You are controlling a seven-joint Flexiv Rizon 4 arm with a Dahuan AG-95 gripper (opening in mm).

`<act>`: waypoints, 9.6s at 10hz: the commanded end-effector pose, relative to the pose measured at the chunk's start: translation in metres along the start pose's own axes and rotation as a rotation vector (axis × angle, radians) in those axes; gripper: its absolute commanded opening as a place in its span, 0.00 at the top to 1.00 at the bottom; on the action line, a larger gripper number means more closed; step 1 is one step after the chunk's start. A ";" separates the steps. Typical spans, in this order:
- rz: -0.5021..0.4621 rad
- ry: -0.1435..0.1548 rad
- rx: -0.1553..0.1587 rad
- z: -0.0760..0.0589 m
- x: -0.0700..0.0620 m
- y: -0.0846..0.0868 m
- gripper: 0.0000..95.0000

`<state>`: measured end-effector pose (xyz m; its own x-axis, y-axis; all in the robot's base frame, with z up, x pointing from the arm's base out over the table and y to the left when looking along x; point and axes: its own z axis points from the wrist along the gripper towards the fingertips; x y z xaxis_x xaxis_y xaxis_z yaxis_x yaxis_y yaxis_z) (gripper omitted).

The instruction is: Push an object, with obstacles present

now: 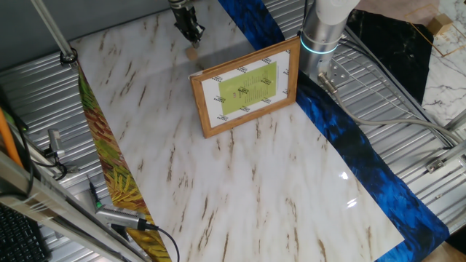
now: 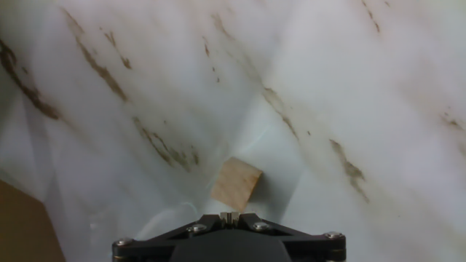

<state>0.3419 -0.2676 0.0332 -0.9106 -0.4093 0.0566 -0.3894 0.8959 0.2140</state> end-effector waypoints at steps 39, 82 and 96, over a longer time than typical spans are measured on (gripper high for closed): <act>-0.154 -0.014 -0.005 -0.007 -0.102 -0.006 1.00; -0.213 0.055 0.052 -0.019 -0.151 0.017 1.00; -0.226 0.036 0.021 -0.001 -0.141 -0.001 1.00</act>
<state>0.4708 -0.2093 0.0245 -0.7947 -0.6057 0.0394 -0.5871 0.7835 0.2036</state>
